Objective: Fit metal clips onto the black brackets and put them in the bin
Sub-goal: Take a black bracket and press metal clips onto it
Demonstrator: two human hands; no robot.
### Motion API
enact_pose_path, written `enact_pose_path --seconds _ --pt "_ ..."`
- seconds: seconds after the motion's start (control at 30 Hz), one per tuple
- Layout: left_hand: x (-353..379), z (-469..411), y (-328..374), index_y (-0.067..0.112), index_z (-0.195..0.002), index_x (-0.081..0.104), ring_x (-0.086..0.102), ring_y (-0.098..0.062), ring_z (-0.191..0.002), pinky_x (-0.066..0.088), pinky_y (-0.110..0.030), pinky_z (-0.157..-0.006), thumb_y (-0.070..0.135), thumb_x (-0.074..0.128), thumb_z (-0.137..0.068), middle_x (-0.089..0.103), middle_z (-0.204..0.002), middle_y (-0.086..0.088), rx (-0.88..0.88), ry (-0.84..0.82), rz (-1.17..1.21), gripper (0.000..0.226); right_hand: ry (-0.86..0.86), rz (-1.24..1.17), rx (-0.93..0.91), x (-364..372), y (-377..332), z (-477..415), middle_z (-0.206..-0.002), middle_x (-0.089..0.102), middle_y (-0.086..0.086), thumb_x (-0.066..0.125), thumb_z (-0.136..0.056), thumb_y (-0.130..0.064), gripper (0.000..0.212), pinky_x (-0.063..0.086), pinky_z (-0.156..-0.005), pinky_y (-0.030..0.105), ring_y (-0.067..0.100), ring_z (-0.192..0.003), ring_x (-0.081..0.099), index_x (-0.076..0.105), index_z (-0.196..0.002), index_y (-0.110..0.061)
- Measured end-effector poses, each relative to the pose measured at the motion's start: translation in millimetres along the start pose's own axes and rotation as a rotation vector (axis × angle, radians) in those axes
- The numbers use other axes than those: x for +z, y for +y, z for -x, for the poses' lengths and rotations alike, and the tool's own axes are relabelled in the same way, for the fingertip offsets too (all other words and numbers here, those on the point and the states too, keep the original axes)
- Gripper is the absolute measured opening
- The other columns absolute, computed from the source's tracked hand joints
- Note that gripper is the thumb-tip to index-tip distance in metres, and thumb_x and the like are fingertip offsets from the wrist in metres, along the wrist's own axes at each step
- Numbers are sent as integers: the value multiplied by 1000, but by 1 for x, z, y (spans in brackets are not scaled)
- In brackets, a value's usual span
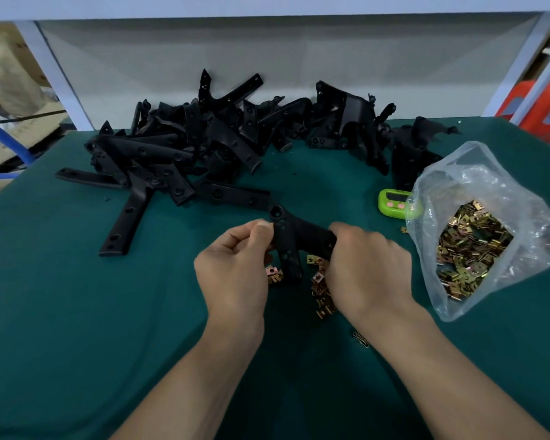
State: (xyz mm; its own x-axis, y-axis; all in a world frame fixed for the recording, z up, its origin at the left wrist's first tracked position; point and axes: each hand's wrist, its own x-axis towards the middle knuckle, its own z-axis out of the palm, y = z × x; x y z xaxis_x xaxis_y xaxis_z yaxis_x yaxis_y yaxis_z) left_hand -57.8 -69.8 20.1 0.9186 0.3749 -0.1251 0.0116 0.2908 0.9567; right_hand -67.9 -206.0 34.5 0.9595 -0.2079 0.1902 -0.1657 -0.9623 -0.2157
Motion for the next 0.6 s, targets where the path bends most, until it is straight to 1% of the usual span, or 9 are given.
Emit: enact_pose_path --seconds 0.03,0.07,0.13,0.17,0.3,0.37,0.43,0.5,0.6 --pt "0 -1 -1 16 -82 79 72 -2 -73 56 -15 -70 17 78 -88 77 -74 6 36 -2 -33 6 -21 -34 -6 1 1 0 -74 56 -7 62 -84 -10 24 24 -51 31 15 -57 43 52 -95 -28" --pt "-1 -3 -1 18 -81 79 72 -2 -72 56 -14 -69 17 79 -88 77 -73 6 65 -4 -56 7 -25 -72 -29 3 3 0 -84 60 -6 65 -86 -16 32 29 -56 32 18 -64 48 54 -113 -29" --pt "-1 -8 -2 19 -81 79 72 -2 -70 55 -14 -67 16 79 -88 76 -72 6 80 -1 -70 8 -20 -138 -95 3 4 2 -100 59 -6 66 -92 -33 64 34 -70 33 19 -77 48 35 -149 -30" --pt "-1 -10 -2 18 -81 79 72 -3 -70 54 -14 -66 15 79 -88 77 -72 5 64 0 -60 8 -8 -160 -130 3 4 2 -103 56 -6 61 -96 -41 68 35 -72 34 19 -79 49 27 -154 -32" --pt "-4 -16 -2 16 -79 78 71 -4 -72 52 -14 -63 14 79 -87 77 -77 4 -38 -31 -4 9 -39 -204 -163 5 7 1 -103 55 -11 51 -102 -46 53 49 -72 38 20 -85 61 36 -152 -40" --pt "-5 -15 -2 18 -72 77 69 -5 -71 52 -16 -61 14 79 -87 76 -78 4 -94 -51 20 16 -59 -235 -144 7 7 1 -102 56 -11 53 -102 -45 50 51 -75 40 20 -87 62 39 -150 -42" --pt "-6 -14 -4 19 -69 77 69 -10 -72 56 -23 -65 16 78 -88 76 -81 -1 -162 -72 38 19 -72 -241 -133 9 7 3 -102 58 -10 53 -101 -46 48 50 -76 40 21 -89 62 40 -148 -45" --pt "-6 -11 -3 12 -83 77 71 -21 -75 59 -32 -67 17 77 -89 76 -85 -11 -245 -93 95 8 -73 -243 -117 11 8 3 -102 58 -10 54 -101 -46 47 46 -75 38 22 -90 62 40 -146 -47" --pt "-4 -12 2 -3 -100 75 73 -22 -68 57 -27 -55 18 73 -92 77 -83 -13 -302 -78 179 22 -48 -245 -114 14 4 3 -97 58 -11 53 -100 -47 45 39 -70 36 19 -89 62 40 -143 -49"
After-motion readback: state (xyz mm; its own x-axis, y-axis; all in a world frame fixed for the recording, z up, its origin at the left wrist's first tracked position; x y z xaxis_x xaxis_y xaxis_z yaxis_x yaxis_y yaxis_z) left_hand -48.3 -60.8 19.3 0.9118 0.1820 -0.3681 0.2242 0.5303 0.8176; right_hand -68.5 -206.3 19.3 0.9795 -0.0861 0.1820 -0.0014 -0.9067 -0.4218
